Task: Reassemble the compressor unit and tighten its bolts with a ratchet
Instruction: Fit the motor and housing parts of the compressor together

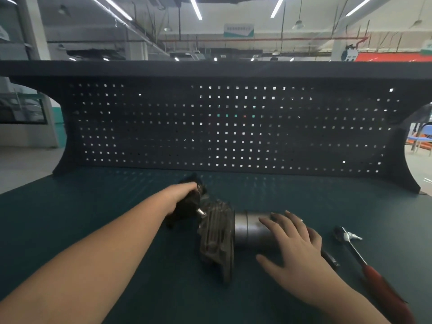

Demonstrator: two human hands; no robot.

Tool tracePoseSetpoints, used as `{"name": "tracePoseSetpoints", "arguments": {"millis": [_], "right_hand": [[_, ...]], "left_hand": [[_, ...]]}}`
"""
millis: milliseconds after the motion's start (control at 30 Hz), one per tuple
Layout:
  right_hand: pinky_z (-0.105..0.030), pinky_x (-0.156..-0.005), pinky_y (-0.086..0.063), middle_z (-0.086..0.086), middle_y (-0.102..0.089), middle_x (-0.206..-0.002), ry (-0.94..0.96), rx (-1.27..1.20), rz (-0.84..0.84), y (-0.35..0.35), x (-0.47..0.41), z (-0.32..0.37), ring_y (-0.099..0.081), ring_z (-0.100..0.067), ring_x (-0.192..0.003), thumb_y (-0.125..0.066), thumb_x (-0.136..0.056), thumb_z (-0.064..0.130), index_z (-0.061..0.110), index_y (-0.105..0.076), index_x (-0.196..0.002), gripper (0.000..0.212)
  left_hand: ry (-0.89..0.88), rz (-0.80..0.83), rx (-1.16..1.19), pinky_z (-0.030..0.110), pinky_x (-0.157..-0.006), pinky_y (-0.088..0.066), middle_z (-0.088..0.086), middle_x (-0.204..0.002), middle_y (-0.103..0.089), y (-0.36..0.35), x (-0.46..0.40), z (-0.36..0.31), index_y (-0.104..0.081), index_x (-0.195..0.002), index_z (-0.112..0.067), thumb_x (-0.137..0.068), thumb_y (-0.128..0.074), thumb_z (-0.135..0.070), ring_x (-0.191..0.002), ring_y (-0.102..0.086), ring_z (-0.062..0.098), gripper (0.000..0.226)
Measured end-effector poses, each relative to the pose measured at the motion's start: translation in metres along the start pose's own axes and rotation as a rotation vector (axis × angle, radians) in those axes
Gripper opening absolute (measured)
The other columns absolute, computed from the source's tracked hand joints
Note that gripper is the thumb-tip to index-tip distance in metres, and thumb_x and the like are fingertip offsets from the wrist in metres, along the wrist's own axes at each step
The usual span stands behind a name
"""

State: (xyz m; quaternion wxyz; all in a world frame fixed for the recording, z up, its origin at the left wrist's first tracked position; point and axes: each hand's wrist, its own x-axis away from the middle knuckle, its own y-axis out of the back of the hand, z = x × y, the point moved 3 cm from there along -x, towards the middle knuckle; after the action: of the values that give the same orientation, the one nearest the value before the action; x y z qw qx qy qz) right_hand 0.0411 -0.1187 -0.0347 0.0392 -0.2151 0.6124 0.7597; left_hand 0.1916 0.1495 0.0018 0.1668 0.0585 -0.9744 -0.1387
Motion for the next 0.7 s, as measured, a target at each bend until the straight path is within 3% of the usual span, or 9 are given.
{"name": "tracePoseSetpoints", "arguments": {"millis": [67, 200, 333, 400, 467, 533, 600, 700], "right_hand": [[-0.046, -0.115, -0.004, 0.018, -0.012, -0.153, -0.003, -0.015, -0.009, 0.001, 0.000, 0.000, 0.010, -0.009, -0.144, -0.032, -0.078, 0.070, 0.048, -0.015, -0.142, 0.070], [-0.044, -0.115, -0.006, 0.021, -0.015, -0.152, -0.006, -0.078, -0.094, 0.012, 0.002, 0.009, 0.010, -0.006, -0.144, -0.046, -0.085, 0.062, 0.048, -0.021, -0.141, 0.064], [-0.037, -0.108, -0.024, 0.027, -0.046, -0.129, -0.090, -0.444, -0.341, 0.036, 0.007, 0.035, -0.025, -0.002, -0.136, -0.064, -0.085, 0.039, 0.040, -0.052, -0.121, 0.038], [-0.026, -0.094, -0.041, 0.019, -0.064, -0.114, -0.292, -0.952, -0.360, 0.046, 0.006, 0.053, -0.053, -0.001, -0.117, -0.063, -0.087, 0.036, 0.034, -0.061, -0.105, 0.018], [-0.029, -0.075, -0.051, -0.005, -0.073, -0.103, -0.588, -1.613, -0.188, 0.044, -0.002, 0.071, -0.071, -0.017, -0.092, -0.060, -0.090, 0.040, 0.017, -0.063, -0.106, 0.028], [-0.041, -0.074, -0.053, -0.023, -0.068, -0.108, -0.760, -2.039, 0.148, 0.040, -0.009, 0.093, -0.070, -0.035, -0.091, -0.056, -0.087, 0.056, 0.000, -0.056, -0.115, 0.063], [-0.048, -0.083, -0.050, -0.028, -0.063, -0.117, -0.730, -2.259, 0.423, 0.039, -0.012, 0.113, -0.066, -0.040, -0.102, -0.051, -0.082, 0.070, -0.005, -0.052, -0.124, 0.085], [-0.047, -0.094, -0.045, -0.019, -0.065, -0.121, -0.603, -2.427, 0.480, 0.041, -0.010, 0.126, -0.066, -0.034, -0.107, -0.053, -0.079, 0.072, 0.003, -0.062, -0.121, 0.081]], "left_hand": [[-0.046, -0.011, 0.119, 0.029, -0.058, -0.054, 0.013, -0.080, -0.070, 0.010, 0.008, -0.013, -0.067, -0.107, -0.007, -0.078, -0.069, -0.033, -0.064, -0.067, 0.027, 0.039], [-0.221, -0.014, 0.203, 0.032, -0.060, -0.055, 0.014, -0.081, -0.067, 0.027, 0.041, -0.037, -0.064, -0.102, -0.006, -0.076, -0.070, -0.027, -0.059, -0.065, 0.026, 0.034], [-0.439, 0.076, 0.472, 0.032, -0.051, -0.056, 0.011, -0.084, -0.065, 0.023, 0.095, -0.047, -0.060, -0.106, -0.006, -0.085, -0.066, -0.006, -0.062, -0.066, 0.020, 0.022], [-0.589, 0.060, 0.471, 0.027, -0.055, -0.057, 0.004, -0.091, -0.068, 0.014, 0.124, -0.042, -0.059, -0.111, -0.010, -0.084, -0.066, 0.002, -0.071, -0.067, 0.014, 0.031], [-0.755, -0.009, 0.355, 0.017, -0.063, -0.054, -0.007, -0.093, -0.069, 0.003, 0.148, -0.032, -0.057, -0.109, -0.019, -0.078, -0.072, 0.005, -0.078, -0.067, 0.002, 0.042], [-0.861, -0.037, 0.265, 0.010, -0.071, -0.051, -0.014, -0.092, -0.070, -0.008, 0.166, -0.024, -0.056, -0.104, -0.024, -0.073, -0.078, 0.005, -0.083, -0.066, -0.007, 0.048], [-0.911, -0.046, 0.182, 0.007, -0.077, -0.049, -0.014, -0.095, -0.071, -0.017, 0.176, -0.016, -0.058, -0.104, -0.025, -0.070, -0.082, 0.001, -0.090, -0.066, -0.007, 0.049], [-0.911, -0.027, 0.063, 0.010, -0.076, -0.050, -0.009, -0.094, -0.073, -0.021, 0.180, -0.005, -0.062, -0.108, -0.021, -0.070, -0.083, -0.004, -0.091, -0.068, 0.000, 0.046]]}}
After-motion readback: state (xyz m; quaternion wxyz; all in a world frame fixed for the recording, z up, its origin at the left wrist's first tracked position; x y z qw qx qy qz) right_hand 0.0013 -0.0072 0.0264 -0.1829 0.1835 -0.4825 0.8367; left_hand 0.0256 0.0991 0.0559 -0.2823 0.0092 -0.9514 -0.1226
